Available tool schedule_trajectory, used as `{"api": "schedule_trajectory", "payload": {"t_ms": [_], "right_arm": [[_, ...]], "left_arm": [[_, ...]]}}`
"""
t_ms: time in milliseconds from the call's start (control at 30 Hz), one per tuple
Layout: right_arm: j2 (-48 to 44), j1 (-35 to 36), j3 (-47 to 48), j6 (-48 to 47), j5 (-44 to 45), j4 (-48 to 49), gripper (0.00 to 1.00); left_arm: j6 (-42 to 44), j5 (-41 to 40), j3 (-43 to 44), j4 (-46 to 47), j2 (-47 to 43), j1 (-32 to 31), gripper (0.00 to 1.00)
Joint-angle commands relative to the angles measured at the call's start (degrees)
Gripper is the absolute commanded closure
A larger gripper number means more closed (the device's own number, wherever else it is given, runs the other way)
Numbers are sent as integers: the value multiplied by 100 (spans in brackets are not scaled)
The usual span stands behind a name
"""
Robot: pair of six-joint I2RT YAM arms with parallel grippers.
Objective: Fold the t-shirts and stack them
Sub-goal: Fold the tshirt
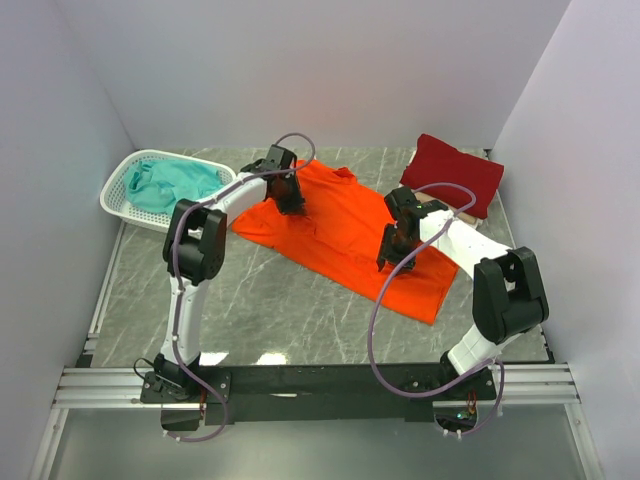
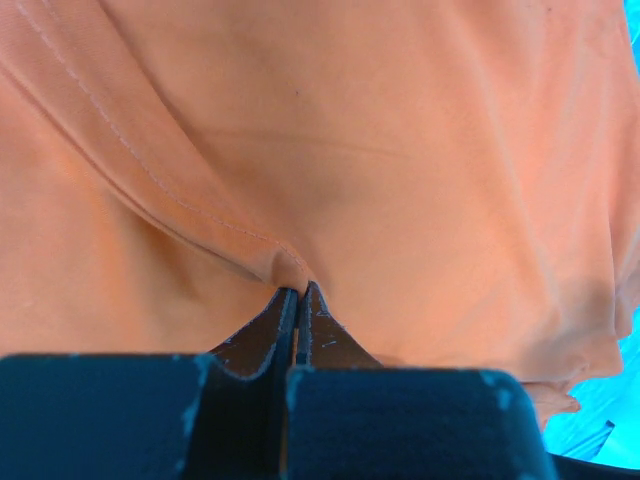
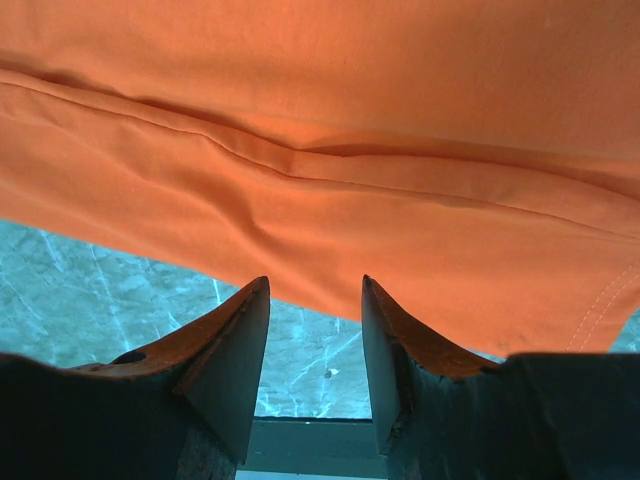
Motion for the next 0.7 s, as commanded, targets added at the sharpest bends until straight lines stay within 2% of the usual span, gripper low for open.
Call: {"api": "schedule_trajectory", "payload": {"t_ms": [0, 100, 133, 200, 233, 333, 500, 667], "right_arm": [[-266, -2, -68, 24, 86, 104, 51], [-292, -2, -68, 33, 103, 95, 51], [-310, -2, -68, 33, 103, 86, 51], [-345, -2, -59, 24, 121, 77, 51], [-354, 7, -51, 24, 121, 69, 51], [-407, -1, -16, 33, 121, 51, 50], [-477, 7, 46, 15, 103, 68, 50], [-346, 34, 20, 6, -19, 218, 50]], "left_arm": [[-244, 224, 238, 226, 90, -20, 98], [-323, 364, 334, 340, 187, -29, 86], [-341, 426, 326, 428, 205, -38, 75], [-376, 611, 282, 638, 135, -46, 66], [-377, 663, 186, 770, 91, -64, 55], [-429, 1084, -86, 1481, -199, -73, 36], [-263, 1498, -393, 2124, -682, -73, 25], [53, 1086, -930, 2002, -1192, 76, 15]]}}
